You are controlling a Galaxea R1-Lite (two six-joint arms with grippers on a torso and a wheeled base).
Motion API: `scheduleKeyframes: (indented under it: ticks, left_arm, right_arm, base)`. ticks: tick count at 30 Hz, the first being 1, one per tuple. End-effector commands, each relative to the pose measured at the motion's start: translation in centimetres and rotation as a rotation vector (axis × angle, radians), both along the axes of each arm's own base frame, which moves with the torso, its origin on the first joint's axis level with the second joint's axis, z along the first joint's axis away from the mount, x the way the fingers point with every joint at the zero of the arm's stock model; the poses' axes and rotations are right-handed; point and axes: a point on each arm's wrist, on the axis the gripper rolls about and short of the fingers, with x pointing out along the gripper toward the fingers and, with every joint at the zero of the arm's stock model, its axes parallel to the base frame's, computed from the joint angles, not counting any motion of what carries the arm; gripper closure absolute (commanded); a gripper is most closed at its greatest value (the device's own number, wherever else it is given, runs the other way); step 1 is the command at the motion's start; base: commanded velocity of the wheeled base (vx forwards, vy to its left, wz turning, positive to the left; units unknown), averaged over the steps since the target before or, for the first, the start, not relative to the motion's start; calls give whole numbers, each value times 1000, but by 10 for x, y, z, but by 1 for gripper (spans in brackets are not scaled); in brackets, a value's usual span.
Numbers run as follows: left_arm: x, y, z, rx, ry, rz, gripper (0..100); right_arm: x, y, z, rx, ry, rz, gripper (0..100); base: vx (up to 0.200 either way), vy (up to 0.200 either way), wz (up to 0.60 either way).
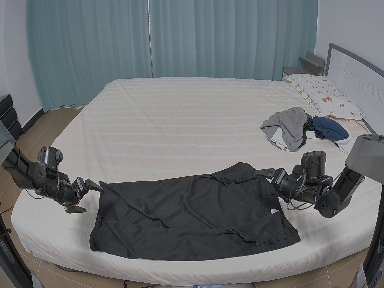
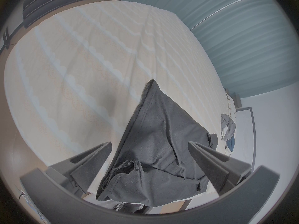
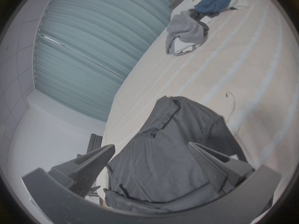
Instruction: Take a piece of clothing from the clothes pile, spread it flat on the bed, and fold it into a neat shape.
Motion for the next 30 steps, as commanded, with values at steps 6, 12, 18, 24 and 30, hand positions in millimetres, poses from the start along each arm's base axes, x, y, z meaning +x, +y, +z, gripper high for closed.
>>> scheduleKeyframes:
  ticks: [6,12,18,24,30]
  left_arm:
    - [3,2,-4,-50,-9,-6,0]
    - [11,2,-9,-72,-26,28,0]
    - [12,3,-15,-76,-19,36,0]
    - [9,3,-17,-79,-10,39,0]
    - [9,6,-19,-78,-4,48,0]
  right_arm:
    - [63,55,-30,-57,116,52,0]
    - [84,68,-40,-72,151,63,0]
    - [105,72,-57,-127,163,24,0]
    - [114,65,-52,-166,183,5,0]
    - [137,66,-48,-144,111,-14,0]
  base:
    - [0,0,0]
    - [0,0,0]
    - [0,0,0]
    - [0,0,0]
    - [0,0,0]
